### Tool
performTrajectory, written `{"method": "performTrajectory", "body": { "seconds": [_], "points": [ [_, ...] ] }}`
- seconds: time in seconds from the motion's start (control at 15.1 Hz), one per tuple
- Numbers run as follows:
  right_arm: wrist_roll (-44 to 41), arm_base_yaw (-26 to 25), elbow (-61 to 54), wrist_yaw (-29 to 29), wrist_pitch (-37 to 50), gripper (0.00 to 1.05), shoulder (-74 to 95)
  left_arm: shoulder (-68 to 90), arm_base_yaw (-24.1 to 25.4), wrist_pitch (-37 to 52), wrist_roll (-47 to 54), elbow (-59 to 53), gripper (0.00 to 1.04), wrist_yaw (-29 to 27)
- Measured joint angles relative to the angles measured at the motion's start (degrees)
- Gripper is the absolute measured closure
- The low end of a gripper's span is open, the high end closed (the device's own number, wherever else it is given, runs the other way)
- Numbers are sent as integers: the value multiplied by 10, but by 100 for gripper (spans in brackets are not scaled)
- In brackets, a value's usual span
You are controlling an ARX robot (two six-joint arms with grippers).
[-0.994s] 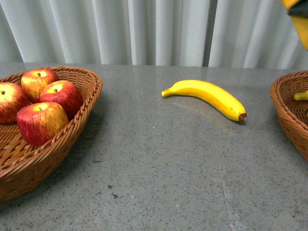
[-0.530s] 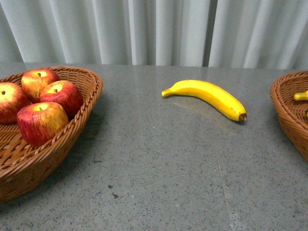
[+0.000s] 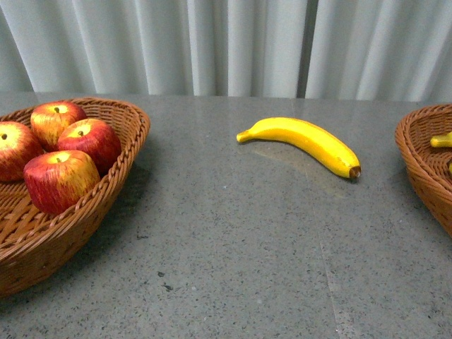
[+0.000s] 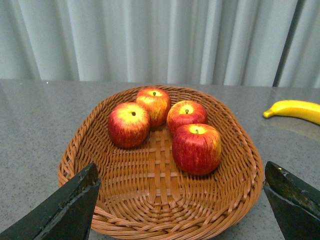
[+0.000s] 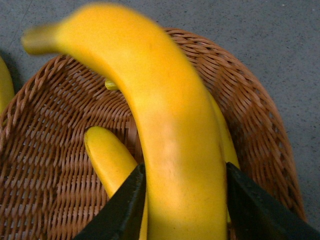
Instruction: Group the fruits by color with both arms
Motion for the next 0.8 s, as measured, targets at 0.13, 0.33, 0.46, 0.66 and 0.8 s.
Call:
{"method": "performTrajectory", "body": {
  "seconds": [0.13, 0.33, 0.46, 0.66, 0.8],
  "points": [
    [-21, -7, 2, -14, -8, 42, -6, 0, 0, 0, 0, 0, 7, 0],
    [-14, 37, 19, -23, 14, 8, -18, 0, 0, 0, 0, 0, 7, 0],
    [12, 104, 23, -21, 47, 7, -19, 0, 0, 0, 0, 0, 7, 0],
    [36, 224, 84, 7, 61, 6, 26, 0, 0, 0, 0, 0, 7, 0],
    [42, 280, 154, 23, 50, 6, 104, 0, 0, 0, 0, 0, 7, 0]
  ]
}}
